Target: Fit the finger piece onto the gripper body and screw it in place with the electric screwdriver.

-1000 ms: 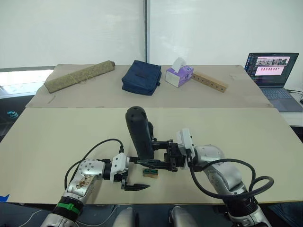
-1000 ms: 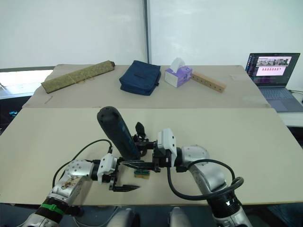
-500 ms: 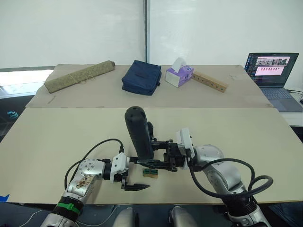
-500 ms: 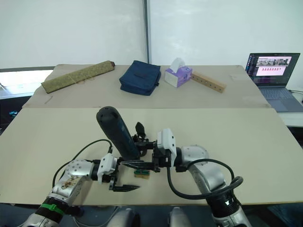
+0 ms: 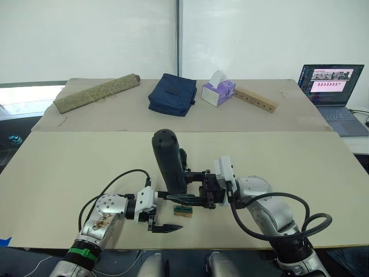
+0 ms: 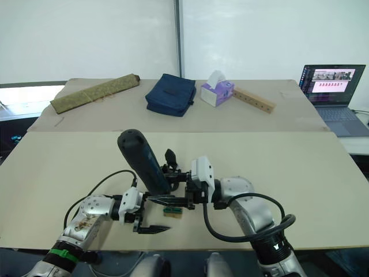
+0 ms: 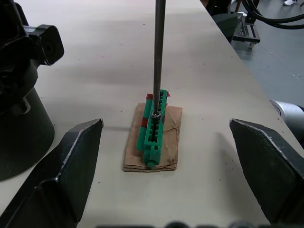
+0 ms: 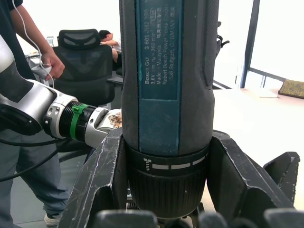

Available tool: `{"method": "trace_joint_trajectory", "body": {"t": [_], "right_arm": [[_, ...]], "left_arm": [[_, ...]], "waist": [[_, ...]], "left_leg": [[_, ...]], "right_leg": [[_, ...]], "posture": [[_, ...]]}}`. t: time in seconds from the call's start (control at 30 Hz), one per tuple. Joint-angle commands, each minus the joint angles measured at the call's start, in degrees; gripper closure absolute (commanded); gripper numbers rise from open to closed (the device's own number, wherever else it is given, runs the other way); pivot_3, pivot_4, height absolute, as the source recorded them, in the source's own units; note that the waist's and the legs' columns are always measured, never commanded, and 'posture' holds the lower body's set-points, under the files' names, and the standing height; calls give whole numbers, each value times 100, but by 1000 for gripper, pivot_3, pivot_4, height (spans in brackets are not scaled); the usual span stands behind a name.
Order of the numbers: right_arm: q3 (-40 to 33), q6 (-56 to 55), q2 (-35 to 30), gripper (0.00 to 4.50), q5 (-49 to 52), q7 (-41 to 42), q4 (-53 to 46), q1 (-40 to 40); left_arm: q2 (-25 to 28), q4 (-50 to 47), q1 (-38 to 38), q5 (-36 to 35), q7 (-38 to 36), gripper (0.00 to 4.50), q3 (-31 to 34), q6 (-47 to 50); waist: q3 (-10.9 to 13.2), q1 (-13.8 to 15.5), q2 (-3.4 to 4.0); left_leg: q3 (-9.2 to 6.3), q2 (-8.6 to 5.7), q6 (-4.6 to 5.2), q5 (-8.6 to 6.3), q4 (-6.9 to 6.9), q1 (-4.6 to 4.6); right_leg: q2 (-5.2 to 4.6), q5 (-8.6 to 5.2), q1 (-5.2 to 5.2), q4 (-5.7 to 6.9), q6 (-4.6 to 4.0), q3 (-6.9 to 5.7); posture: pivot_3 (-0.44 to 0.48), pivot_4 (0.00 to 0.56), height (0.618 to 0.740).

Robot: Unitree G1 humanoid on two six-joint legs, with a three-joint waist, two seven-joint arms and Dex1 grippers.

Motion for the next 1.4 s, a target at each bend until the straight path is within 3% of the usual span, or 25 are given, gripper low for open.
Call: {"method": "trace_joint_trajectory", "body": {"t": [0.03, 1.4], "right_arm": [[-3, -161, 67, 2602, 76, 44, -139, -126], [-91, -125, 108, 2602, 230, 33, -211, -158]], "left_arm": [[37, 157, 156, 179, 36, 10, -153, 163], [9, 119, 133, 18, 67, 10, -40, 230]], "waist": [[0, 0, 0], [0, 1, 0]], "left_leg": [[0, 0, 0, 0, 0, 0], [0, 0, 0, 0, -3, 1]], "right_leg": [[0, 0, 0, 0, 0, 0], [0, 0, -1, 0, -1, 0]], "posture": [[0, 150, 740], [0, 150, 740]]}}
